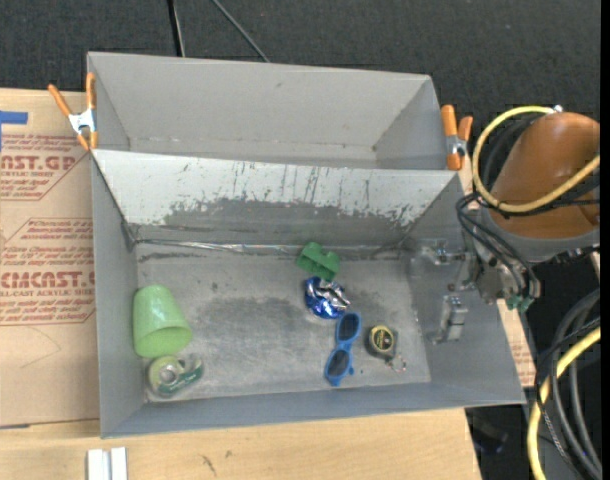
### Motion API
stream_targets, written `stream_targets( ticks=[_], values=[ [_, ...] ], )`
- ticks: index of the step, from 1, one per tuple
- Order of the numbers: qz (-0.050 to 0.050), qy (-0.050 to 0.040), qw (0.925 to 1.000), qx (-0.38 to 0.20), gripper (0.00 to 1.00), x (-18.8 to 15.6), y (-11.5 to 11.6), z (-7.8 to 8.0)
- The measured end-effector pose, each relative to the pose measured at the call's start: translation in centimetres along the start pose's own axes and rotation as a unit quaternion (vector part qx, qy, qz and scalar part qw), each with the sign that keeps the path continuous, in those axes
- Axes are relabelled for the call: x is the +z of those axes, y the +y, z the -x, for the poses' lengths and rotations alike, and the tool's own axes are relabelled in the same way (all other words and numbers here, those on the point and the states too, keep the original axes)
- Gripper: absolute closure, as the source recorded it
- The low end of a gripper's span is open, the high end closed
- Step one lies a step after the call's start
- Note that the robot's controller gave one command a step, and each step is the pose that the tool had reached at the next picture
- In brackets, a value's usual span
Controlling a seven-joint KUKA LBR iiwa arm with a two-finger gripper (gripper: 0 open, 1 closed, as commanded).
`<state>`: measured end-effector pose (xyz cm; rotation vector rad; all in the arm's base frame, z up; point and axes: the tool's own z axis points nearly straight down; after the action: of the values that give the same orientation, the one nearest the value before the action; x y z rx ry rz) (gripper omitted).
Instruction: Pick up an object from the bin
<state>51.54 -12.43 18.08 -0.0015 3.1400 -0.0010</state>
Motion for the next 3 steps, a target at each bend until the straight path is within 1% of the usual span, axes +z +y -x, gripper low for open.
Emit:
stream_targets(
  ticks=[1,2,3],
  values=[
    [0.002,0.0033,0.9965,-0.083,0.00,10.14,4.69,0.17],
    [0.001,0.0007,0.9966,-0.082,1.00,9.84,4.55,0.34],
    [0.000,0.0006,0.9966,-0.082,0.00,9.84,4.54,0.34]
  ],
)
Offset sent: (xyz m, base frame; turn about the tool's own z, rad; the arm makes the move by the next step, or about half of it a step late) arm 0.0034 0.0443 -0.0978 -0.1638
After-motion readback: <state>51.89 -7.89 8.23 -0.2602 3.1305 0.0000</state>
